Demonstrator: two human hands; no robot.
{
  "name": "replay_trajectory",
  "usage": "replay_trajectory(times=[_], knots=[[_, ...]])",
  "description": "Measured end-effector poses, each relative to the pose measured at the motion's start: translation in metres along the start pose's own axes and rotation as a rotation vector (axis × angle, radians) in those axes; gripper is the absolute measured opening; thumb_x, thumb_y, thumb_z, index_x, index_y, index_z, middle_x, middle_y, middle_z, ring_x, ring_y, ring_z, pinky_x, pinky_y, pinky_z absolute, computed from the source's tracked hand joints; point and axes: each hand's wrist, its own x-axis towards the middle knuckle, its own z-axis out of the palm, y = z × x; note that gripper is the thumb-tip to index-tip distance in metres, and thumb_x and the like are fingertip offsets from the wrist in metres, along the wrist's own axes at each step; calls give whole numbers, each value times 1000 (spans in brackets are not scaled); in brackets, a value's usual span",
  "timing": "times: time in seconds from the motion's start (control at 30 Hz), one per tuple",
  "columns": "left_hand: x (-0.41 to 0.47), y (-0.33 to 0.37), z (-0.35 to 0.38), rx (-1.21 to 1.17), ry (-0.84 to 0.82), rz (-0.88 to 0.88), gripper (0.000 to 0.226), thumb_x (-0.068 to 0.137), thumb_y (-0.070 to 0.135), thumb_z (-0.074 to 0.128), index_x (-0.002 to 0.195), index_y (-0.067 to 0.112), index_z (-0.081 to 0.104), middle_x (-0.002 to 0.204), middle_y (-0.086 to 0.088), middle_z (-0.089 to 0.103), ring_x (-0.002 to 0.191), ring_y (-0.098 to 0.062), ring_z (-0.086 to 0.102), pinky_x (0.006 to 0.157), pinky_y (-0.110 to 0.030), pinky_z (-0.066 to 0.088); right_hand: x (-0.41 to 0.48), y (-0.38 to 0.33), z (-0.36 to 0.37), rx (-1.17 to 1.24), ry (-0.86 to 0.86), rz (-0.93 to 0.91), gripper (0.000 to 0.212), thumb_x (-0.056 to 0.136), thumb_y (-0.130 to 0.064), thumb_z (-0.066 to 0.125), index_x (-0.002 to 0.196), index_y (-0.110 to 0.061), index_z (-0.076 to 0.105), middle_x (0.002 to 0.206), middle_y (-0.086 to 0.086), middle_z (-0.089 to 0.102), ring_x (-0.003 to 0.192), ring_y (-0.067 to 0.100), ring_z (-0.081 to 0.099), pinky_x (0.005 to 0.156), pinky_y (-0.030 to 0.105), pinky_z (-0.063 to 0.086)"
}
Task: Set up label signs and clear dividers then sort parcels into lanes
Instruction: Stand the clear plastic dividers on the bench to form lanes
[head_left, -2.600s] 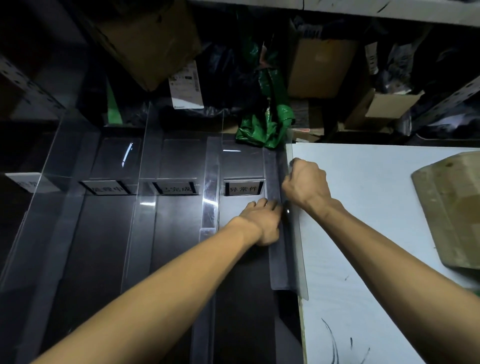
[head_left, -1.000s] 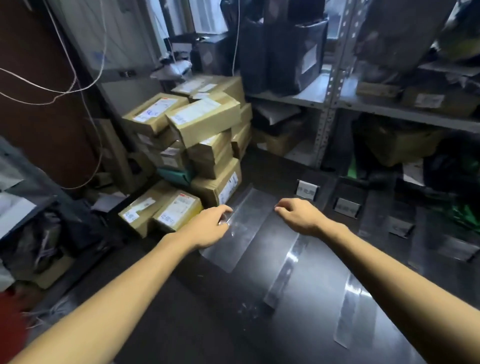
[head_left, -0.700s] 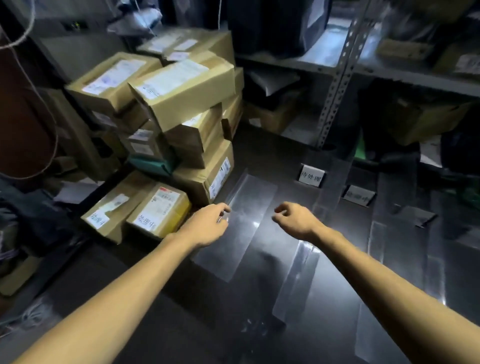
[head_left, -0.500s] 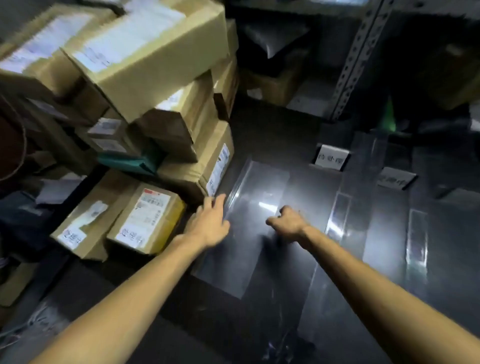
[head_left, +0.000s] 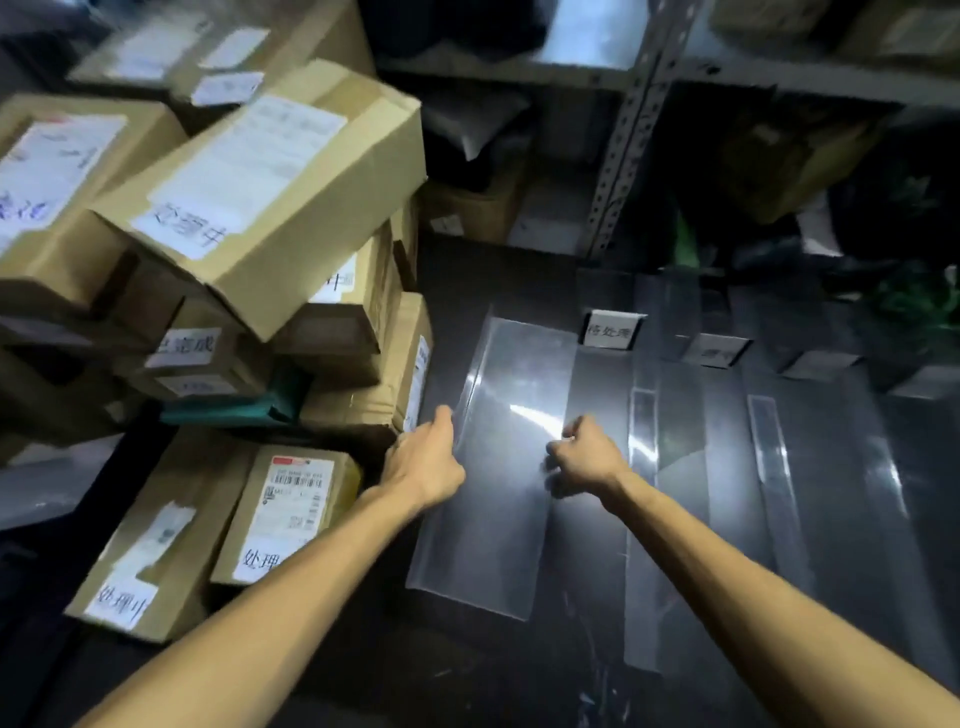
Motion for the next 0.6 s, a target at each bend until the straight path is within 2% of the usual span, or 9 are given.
replay_trajectory(times=[0.03, 0.1, 0.17, 0.23, 0.33, 0.4, 0.5, 0.6], knots=[[-1, 4, -9, -48, -19, 32, 44, 83, 7, 46, 125, 15, 38, 111, -13, 60, 104, -37, 57, 78, -37, 44, -11, -3, -11, 120, 25, -4, 30, 93, -3, 48, 120, -9, 39, 91, 21, 68, 62, 30, 60, 62, 42, 52], [-6, 14, -24, -126, -74, 111, 43, 83, 9, 48, 125, 15, 39, 108, -10, 62, 100, -33, 59, 82, -39, 48, -38, -8, -33, 205, 117, -58, 35, 90, 1, 47, 122, -12, 41, 82, 18, 69, 55, 28, 59, 54, 36, 51], [-11, 29, -35, -167, -91, 191, 44, 85, 11, 51, 127, 16, 40, 111, -5, 63, 98, -27, 59, 84, -38, 48, -64, -13, -55, 188, 233, -134, 28, 86, -4, 51, 112, -14, 51, 82, 11, 72, 57, 26, 66, 63, 38, 56], [-20, 52, -43, -211, -84, 256, 43, 85, 13, 52, 126, 22, 41, 111, 1, 59, 93, -20, 55, 79, -33, 44, -93, -12, -75, 187, 292, -195, 23, 86, -11, 57, 106, -18, 48, 85, 4, 70, 62, 25, 73, 67, 39, 54], [-34, 93, -43, -275, -113, 328, 30, 84, 21, 52, 110, 32, 40, 107, 6, 59, 90, -23, 60, 77, -38, 52, -124, -1, -102, 373, 305, -240, 31, 90, -3, 51, 116, -17, 41, 94, 13, 68, 58, 30, 67, 51, 34, 54], [-47, 125, -36, -279, -153, 381, 25, 84, 21, 50, 107, 28, 43, 105, 1, 63, 88, -29, 63, 77, -45, 57, -145, 15, -122, 443, 378, -255, 40, 88, 3, 41, 121, -20, 42, 94, 14, 68, 54, 28, 64, 48, 33, 56], [-70, 174, -20, -274, -192, 501, 41, 84, 20, 48, 125, 24, 42, 110, -3, 64, 81, -23, 63, 73, -42, 56, -170, 54, -158, 404, 489, -246, 42, 86, 3, 41, 118, -23, 47, 88, 10, 70, 51, 27, 67, 45, 31, 54], [-99, 228, 2, -163, -158, 652, 62, 86, 21, 47, 145, 23, 28, 139, -10, 45, 99, -27, 60, 90, -39, 48, -194, 103, -202, 320, 562, -236, 40, 85, -1, 43, 115, -27, 49, 79, 4, 71, 51, 26, 69, 47, 36, 58]])
